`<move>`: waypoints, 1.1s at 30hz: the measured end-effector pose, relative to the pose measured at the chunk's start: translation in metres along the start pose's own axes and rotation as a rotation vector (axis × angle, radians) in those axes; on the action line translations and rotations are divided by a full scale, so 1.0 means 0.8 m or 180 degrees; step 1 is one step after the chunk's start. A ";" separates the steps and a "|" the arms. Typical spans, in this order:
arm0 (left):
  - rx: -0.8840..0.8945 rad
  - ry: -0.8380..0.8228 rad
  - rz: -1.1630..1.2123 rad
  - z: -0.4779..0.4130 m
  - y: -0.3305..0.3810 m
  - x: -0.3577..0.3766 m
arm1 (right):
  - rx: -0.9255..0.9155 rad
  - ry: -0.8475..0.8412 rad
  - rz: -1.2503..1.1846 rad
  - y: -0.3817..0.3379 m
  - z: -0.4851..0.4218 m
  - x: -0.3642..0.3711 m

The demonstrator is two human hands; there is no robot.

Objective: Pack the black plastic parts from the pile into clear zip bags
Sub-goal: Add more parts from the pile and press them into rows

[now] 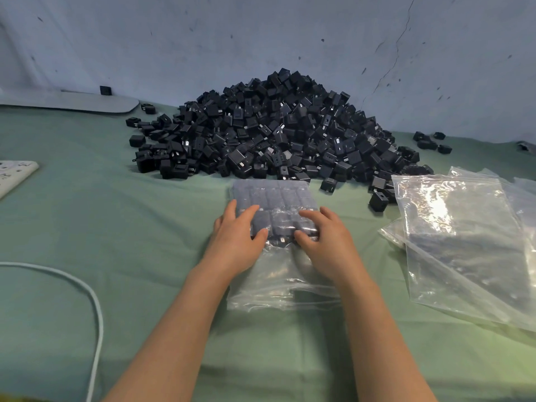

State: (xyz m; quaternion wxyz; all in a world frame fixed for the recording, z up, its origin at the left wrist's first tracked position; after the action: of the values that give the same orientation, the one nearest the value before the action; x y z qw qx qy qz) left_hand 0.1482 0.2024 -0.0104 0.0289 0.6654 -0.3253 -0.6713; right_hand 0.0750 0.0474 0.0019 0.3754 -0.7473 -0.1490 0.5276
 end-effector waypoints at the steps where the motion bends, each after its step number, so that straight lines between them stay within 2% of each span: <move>1: 0.0064 -0.0024 -0.0041 -0.001 0.005 0.002 | -0.0078 -0.0043 0.0068 -0.006 0.000 0.003; 4: 0.0162 -0.0082 -0.0137 -0.008 0.012 0.008 | -0.0217 -0.0332 0.0513 -0.020 -0.005 0.022; 8: 0.0061 -0.0015 -0.0164 -0.031 0.007 0.001 | -0.0062 -0.0664 0.0776 -0.021 -0.024 0.037; 12: -0.0027 0.0130 0.0054 -0.069 0.003 -0.018 | -0.0107 -0.0144 0.0304 -0.035 -0.073 0.020; 14: -0.0062 0.0212 0.0346 -0.089 0.004 -0.027 | 0.0045 0.0031 0.0378 -0.037 -0.107 0.024; 19: -0.0331 0.0331 0.1194 -0.126 -0.001 -0.034 | 0.0617 -0.0335 0.0905 -0.033 -0.181 0.073; 22: -0.0435 0.0350 0.1549 -0.136 -0.007 -0.031 | 0.0817 -0.0347 0.1202 -0.022 -0.202 0.082; 27: -0.0524 0.0441 0.1821 -0.136 -0.019 -0.031 | 0.0956 -0.0026 0.1271 -0.009 -0.216 0.062; 33: -0.0525 0.0378 0.1998 -0.124 -0.017 -0.028 | 0.0774 0.0004 0.1177 -0.014 -0.209 0.067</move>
State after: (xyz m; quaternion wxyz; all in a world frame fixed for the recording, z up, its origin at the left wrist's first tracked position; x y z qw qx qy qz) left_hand 0.2467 0.1838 0.0124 0.3071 0.5660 -0.4568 -0.6137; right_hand 0.2490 0.0207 0.0007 0.3598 -0.7115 0.0556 0.6011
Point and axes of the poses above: each hand's wrist, its own z-axis away from the middle knuckle, its own x-axis out of the palm, y = z × x, the point moved 9 cm from there along -z, towards the middle knuckle, and after that the axes turned 9 degrees about -z, right-handed, at the moved point
